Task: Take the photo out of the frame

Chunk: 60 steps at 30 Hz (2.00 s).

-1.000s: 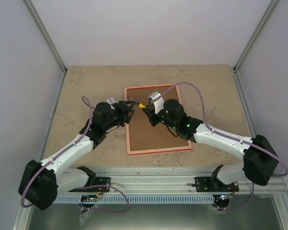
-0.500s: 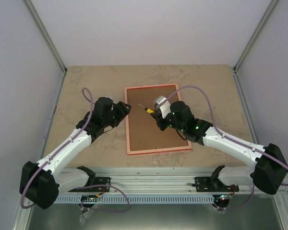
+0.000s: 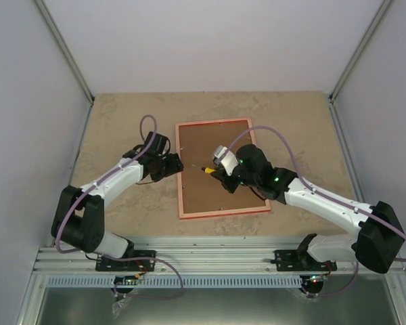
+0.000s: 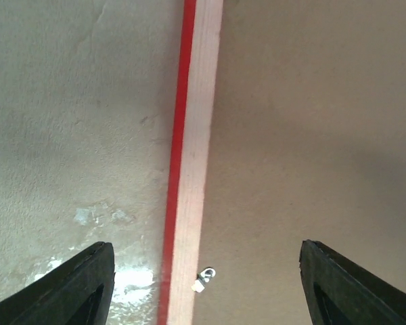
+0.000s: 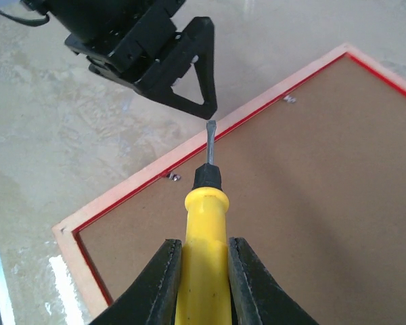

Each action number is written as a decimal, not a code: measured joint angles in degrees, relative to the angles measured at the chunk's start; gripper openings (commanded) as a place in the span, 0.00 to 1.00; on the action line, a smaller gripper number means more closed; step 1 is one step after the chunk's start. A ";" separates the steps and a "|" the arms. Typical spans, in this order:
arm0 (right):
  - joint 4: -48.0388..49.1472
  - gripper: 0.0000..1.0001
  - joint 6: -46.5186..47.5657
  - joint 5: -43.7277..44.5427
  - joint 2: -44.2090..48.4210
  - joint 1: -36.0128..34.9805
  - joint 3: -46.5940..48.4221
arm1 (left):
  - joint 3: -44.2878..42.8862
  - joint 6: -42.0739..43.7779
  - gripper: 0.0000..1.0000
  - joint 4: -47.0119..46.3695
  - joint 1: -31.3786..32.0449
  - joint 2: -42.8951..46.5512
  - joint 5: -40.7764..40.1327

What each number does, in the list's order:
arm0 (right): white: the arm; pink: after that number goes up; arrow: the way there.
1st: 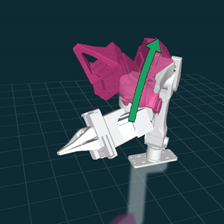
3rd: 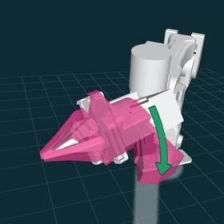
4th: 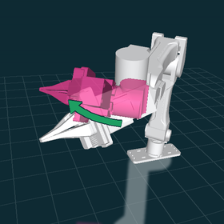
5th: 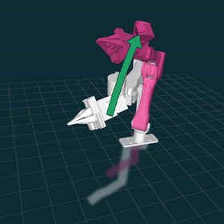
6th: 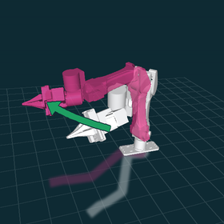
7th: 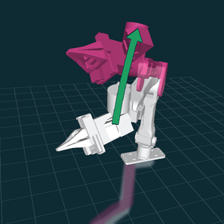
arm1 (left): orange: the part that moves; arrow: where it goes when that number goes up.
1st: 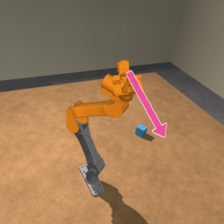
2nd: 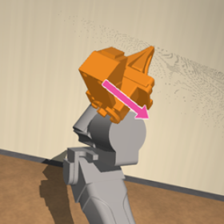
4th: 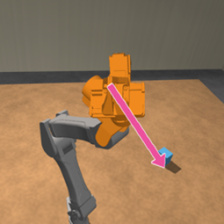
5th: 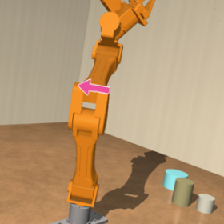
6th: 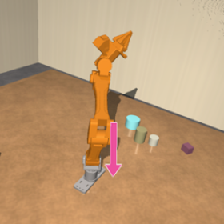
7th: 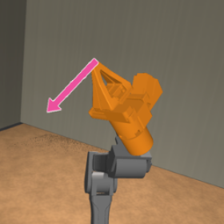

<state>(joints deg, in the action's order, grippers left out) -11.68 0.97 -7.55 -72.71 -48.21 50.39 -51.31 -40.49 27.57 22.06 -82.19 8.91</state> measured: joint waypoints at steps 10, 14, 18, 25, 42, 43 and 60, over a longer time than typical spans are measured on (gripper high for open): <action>-2.58 0.01 1.09 -4.72 -6.43 -1.55 1.31 | -1.40 8.17 0.66 1.75 -0.11 -7.76 1.46; -2.51 0.00 1.18 -6.03 -8.33 -1.79 1.31 | -3.28 9.51 0.61 2.40 -0.39 -9.92 1.49; -2.03 0.00 1.14 -6.21 -9.92 -1.86 1.31 | -5.55 10.56 0.58 2.71 -0.72 -12.07 1.73; -0.33 0.01 1.16 -5.73 -13.79 -2.12 1.42 | -9.18 12.04 0.57 4.09 -1.09 -15.50 1.68; 1.79 0.01 2.12 -4.66 -20.11 -2.78 5.07 | -12.09 14.73 0.38 6.54 -1.62 -21.59 1.73; 1.79 0.01 2.27 -4.57 -20.37 -2.78 5.29 | -12.28 14.99 0.36 6.56 -1.62 -21.75 2.14; -2.08 0.01 5.11 -1.68 -23.43 -3.10 9.66 | -13.40 15.85 0.24 6.82 -1.62 -22.71 4.09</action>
<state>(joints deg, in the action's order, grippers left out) -13.76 6.09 -9.23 -96.14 -51.31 60.05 -64.71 -24.64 34.39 20.45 -104.90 12.99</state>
